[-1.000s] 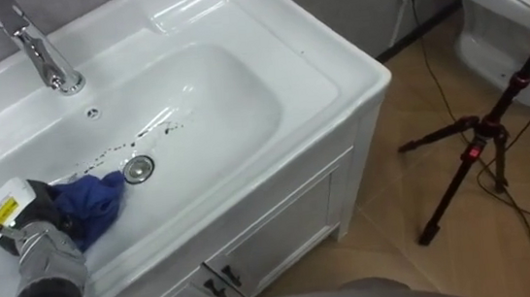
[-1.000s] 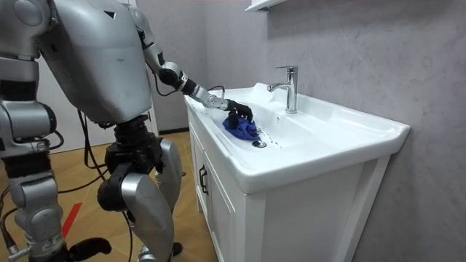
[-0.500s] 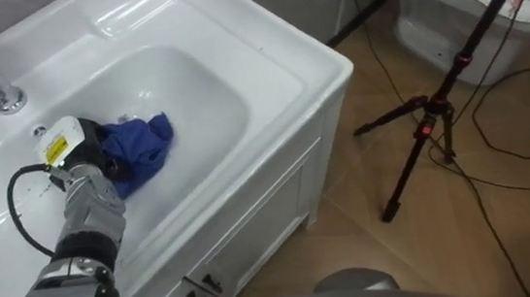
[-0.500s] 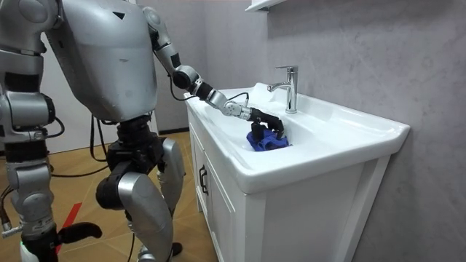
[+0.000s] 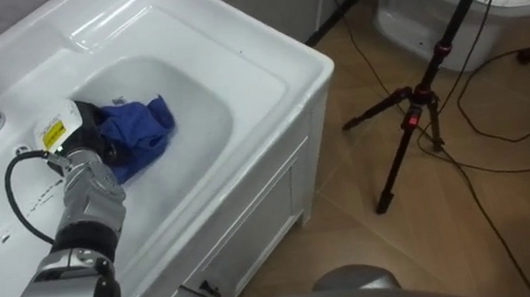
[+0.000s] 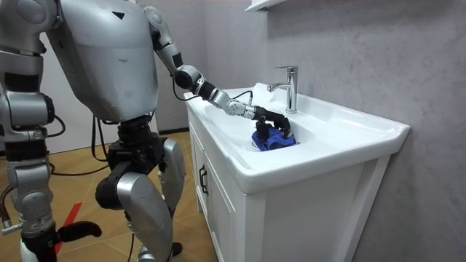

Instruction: Wipe basin

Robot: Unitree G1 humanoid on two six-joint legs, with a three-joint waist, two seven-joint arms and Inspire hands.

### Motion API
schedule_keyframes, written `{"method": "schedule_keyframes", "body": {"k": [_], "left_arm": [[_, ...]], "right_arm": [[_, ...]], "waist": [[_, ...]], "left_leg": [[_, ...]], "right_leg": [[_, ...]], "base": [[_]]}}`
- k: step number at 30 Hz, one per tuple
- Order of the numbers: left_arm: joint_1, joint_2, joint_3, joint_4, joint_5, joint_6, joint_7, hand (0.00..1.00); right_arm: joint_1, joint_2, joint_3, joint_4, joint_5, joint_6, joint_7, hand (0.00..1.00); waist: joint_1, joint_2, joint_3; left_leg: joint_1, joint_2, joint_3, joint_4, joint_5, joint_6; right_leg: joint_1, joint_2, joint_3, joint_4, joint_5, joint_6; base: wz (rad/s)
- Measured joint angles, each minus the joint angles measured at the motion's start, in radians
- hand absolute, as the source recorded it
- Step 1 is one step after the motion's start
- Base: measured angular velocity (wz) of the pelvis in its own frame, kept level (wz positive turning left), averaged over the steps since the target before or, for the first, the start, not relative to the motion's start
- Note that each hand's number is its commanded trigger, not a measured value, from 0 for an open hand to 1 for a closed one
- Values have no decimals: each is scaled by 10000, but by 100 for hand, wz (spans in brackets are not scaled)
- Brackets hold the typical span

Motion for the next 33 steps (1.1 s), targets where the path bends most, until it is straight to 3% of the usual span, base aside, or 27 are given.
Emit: {"method": "schedule_keyframes", "body": {"k": [14, 20, 21, 24, 28, 33], "left_arm": [[-239, -4, -3, 4, 0, -26, -2, 100], [-234, 225, 36, 262, 802, 82, -42, 100], [-197, 307, 48, 456, 911, 118, -48, 100], [130, 630, 250, 767, 1310, 94, -198, 100], [577, 906, 505, 1142, 1601, 161, -239, 100], [1186, 2315, 653, 1801, 1782, 257, -343, 100]], "right_arm": [[-5, -13, 340, -48, -7, 0, 213, 0], [15, -73, -66, -52, -163, 118, 177, 0], [50, -128, -206, -91, -143, 187, 159, 0], [276, -161, -628, -442, -181, 360, 94, 0], [315, -272, -858, -491, -194, 433, 61, 0], [224, -563, -1247, -447, -198, 439, -38, 0]], "waist": [[87, 62, -6], [175, 202, -28], [205, 296, -70], [391, 465, -94], [692, 491, -91], [1003, 612, -101]], "left_leg": [[-140, 3, -45, 1, 0, 1], [-134, 3, -30, -24, 0, 1], [-117, 5, -25, -38, 0, 1], [-5, 11, -22, -36, 4, 5], [54, 28, -36, -38, 3, 4], [-190, 18, -270, -20, 1, 3]], "right_leg": [[-126, -2, -21, 17, 9, -8], [-74, -3, -39, -86, 20, -3], [-44, 0, -24, -119, 24, -1], [72, 36, 56, -131, 36, -21], [132, 59, 55, -165, 39, -27], [-65, -2, -139, -166, 40, -29]], "base": [[0], [0], [0], [-12], [-1], [13]]}}
